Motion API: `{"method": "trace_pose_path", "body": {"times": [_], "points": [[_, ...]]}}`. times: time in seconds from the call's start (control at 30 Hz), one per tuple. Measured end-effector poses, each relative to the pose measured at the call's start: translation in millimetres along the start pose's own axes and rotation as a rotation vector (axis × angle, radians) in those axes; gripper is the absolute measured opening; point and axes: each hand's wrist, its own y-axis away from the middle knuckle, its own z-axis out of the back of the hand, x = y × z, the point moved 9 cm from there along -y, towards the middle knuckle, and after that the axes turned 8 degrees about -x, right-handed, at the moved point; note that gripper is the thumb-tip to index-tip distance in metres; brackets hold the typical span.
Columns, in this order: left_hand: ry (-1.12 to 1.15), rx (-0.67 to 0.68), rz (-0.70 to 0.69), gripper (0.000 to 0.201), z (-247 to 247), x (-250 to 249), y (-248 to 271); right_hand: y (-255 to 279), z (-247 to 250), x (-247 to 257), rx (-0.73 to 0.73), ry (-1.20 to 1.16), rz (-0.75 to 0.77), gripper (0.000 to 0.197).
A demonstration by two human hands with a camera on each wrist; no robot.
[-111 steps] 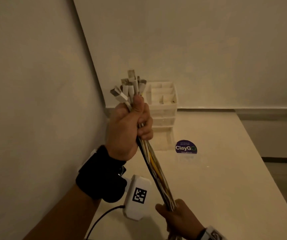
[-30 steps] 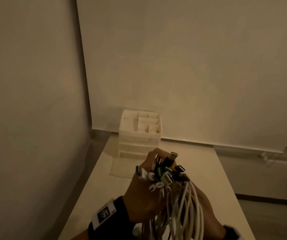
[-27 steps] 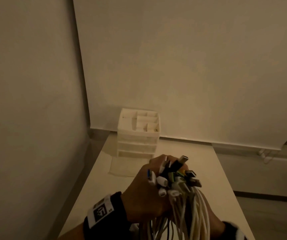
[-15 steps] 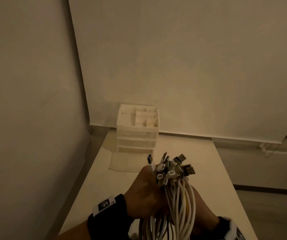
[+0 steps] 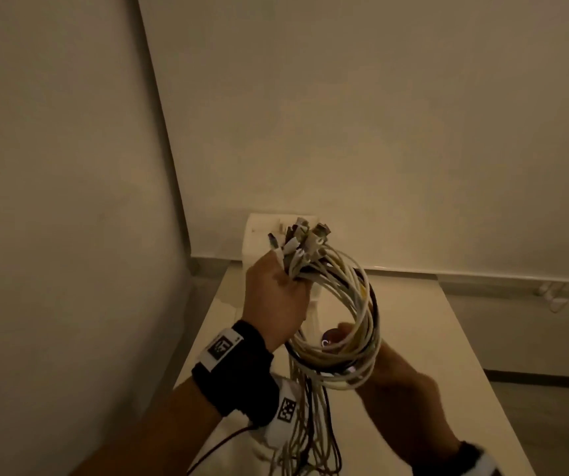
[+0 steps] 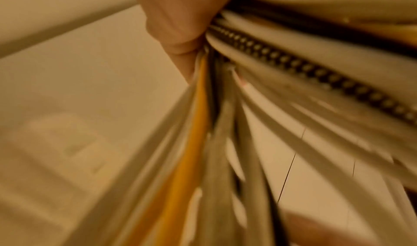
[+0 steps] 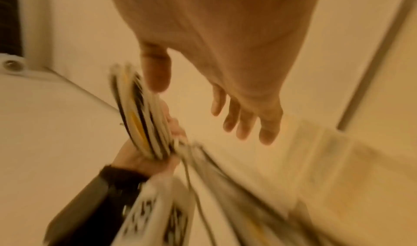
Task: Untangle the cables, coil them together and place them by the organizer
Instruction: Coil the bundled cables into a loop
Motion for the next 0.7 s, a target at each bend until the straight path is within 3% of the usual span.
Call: {"method": "trace_pose_path", "body": {"times": [0.03,0.1,0.13,0.23,0.3,0.43,0.5,0.6,0.63,0.7], "points": [[-0.055,-0.011,-0.081,0.016,2,-8,-3,-12,8,13,-0.067,0.019,0.011,0.073],[-0.127,-0.002,-0.163,0.020,2,-16,0,-20,-3,39,-0.012,0.046,0.044,0.076],[-0.187,-0.003,-0.179,0.019,1,-19,3,-24,-7,43,0.008,0.117,0.039,0.070],[-0.327,0.007,-0.251,0.011,-1,-19,5,-43,-20,38,-0.077,0.315,-0.036,0.025],[-0.372,0.043,-0.328,0.005,-4,-29,8,-50,-17,29,-0.092,0.342,-0.109,0.019],[-0.273,0.191,-0.131,0.020,-9,-19,10,-56,-11,37,-0.069,0.465,-0.075,0.023],[-0.298,0.150,-0.324,0.025,-7,-37,12,-57,-14,38,0.012,0.450,-0.145,0.011],[-0.404,0.135,-0.642,0.006,-7,-61,24,-59,-10,29,0.093,0.464,-0.294,0.011],[-0.432,0.159,-0.665,0.009,-10,-57,25,-62,-6,29,0.057,0.476,-0.309,0.008],[-0.397,0.261,-0.582,0.011,-16,-45,24,-66,3,25,-0.038,0.510,-0.292,0.015]]}}
